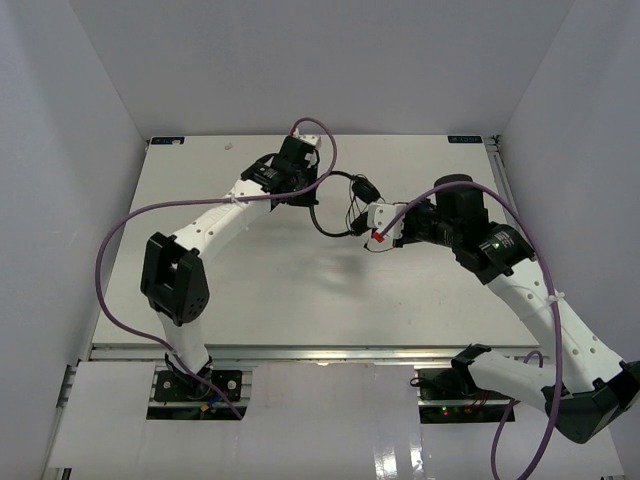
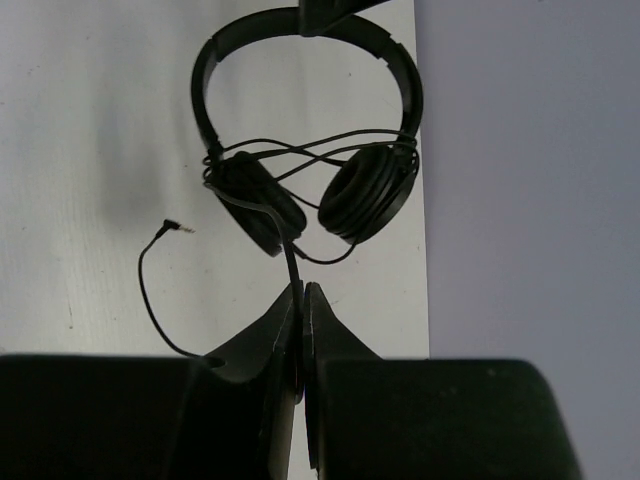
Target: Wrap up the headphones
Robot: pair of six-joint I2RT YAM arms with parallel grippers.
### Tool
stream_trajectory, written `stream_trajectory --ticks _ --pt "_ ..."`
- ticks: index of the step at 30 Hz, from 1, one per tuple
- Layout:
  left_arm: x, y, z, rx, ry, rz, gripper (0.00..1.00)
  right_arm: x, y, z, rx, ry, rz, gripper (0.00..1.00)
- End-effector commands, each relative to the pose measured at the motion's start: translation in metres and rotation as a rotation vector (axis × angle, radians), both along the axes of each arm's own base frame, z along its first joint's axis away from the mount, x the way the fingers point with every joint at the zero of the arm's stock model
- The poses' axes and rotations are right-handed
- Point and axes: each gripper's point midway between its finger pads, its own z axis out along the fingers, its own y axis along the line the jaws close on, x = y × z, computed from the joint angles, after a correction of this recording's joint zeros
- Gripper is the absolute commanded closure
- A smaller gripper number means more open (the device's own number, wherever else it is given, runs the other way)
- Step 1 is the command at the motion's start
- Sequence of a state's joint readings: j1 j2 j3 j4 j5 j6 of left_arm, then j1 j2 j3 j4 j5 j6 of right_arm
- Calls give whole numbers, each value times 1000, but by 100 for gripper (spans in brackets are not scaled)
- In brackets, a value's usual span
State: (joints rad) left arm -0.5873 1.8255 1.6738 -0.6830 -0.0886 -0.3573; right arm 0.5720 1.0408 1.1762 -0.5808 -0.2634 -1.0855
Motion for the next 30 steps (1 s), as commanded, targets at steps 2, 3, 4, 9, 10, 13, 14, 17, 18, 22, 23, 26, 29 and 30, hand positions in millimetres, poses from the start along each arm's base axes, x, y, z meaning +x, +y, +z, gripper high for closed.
stream_trajectory --ticks 2,3,4,9,10,13,14,17,18,22,23,26,29,30 --pt "-20 -37 4 -71 -22 -114 100 24 7 40 72 -104 -54 92" --pt "-24 -39 -2 -65 -12 -125 100 25 8 42 77 -105 -56 92" --pt "-27 -41 -6 -60 -3 -135 100 27 8 44 82 -107 -58 92" --pt "-40 -46 -20 -42 16 -168 100 38 2 44 65 -134 -103 92" --pt "-42 -46 -22 -38 18 -172 100 40 0 43 58 -141 -116 92" --pt "-47 -43 -22 -31 15 -188 100 48 -7 39 33 -173 -151 92" --pt "-49 -42 -21 -30 11 -196 100 51 -8 37 25 -180 -157 92" --pt "-53 -38 -23 -5 2 -224 100 55 -10 26 1 -176 -169 92" --pt "-54 -37 -20 -3 -6 -231 100 56 -10 26 -1 -181 -170 92" --pt "-66 -37 -18 -13 -3 -285 100 59 -6 17 -4 -159 -159 92" --pt "-68 -37 -16 -20 -3 -293 100 59 -4 15 0 -150 -155 92" --pt "-77 -40 -8 -42 -19 -339 100 60 2 5 29 -91 -143 92" --pt "-85 -41 -4 -51 -29 -369 100 62 5 -8 53 -28 -142 91" --pt "-87 -42 -1 -54 -35 -378 100 63 7 -12 62 -6 -136 91"
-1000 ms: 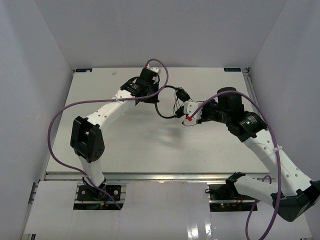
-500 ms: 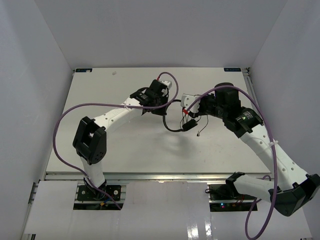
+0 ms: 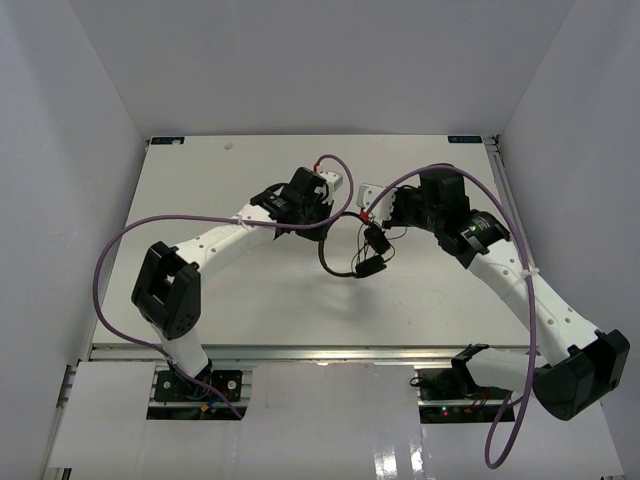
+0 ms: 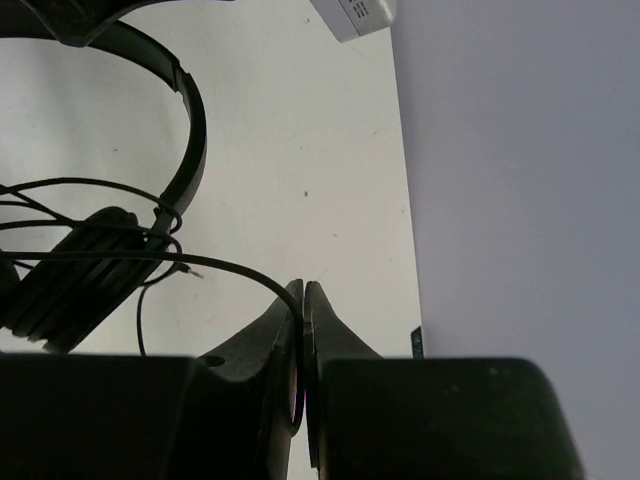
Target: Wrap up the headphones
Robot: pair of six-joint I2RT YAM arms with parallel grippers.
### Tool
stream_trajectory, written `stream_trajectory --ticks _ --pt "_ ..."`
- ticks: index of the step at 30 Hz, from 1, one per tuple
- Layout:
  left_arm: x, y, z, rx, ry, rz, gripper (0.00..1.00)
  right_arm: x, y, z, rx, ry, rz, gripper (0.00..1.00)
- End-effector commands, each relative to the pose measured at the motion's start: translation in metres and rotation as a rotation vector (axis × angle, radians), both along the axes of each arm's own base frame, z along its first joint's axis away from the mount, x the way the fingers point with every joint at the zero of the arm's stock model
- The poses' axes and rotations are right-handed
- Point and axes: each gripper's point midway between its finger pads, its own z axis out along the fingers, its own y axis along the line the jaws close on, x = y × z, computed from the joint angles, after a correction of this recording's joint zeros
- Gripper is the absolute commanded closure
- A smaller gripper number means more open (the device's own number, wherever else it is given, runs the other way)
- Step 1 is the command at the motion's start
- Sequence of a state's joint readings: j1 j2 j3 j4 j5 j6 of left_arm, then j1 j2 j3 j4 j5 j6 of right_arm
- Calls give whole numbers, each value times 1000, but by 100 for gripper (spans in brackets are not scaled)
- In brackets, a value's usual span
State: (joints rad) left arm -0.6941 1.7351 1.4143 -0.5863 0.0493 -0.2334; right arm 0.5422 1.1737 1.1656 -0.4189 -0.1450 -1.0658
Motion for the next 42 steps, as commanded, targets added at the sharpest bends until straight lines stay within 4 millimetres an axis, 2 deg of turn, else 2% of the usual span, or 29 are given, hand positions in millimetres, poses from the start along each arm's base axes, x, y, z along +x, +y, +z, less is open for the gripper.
stream_trajectory --ticks 1,7,9,13,17,22,25,29,32,34,36,42 --pt "-14 -11 50 -105 -96 -92 100 8 10 0 98 40 10 91" --pt "-25 -9 75 -154 -134 -123 100 13 6 -25 152 159 -8 90" --pt "-32 -11 88 -188 -145 -144 100 11 7 -37 182 224 1 89" --pt "-38 -11 104 -230 -159 -155 100 5 11 -49 244 321 22 88" --pt "-40 -9 119 -255 -182 -144 100 -5 17 -52 324 418 62 86" --pt "-43 -11 143 -308 -204 -137 100 -19 21 -54 437 561 127 79" --pt "-44 -12 158 -331 -206 -130 100 -34 30 -46 537 676 224 73" --pt "-44 -13 179 -359 -212 -122 100 -40 39 -43 639 803 270 64" --pt "-44 -12 208 -390 -239 -107 100 -37 47 -39 700 824 312 61" --pt "-43 -10 217 -393 -248 -91 100 -37 48 -49 722 855 308 61" --pt "-41 -7 236 -403 -271 -67 100 -42 50 -62 746 914 306 61" --pt "-30 3 254 -389 -312 16 100 -49 51 -75 799 975 292 62"
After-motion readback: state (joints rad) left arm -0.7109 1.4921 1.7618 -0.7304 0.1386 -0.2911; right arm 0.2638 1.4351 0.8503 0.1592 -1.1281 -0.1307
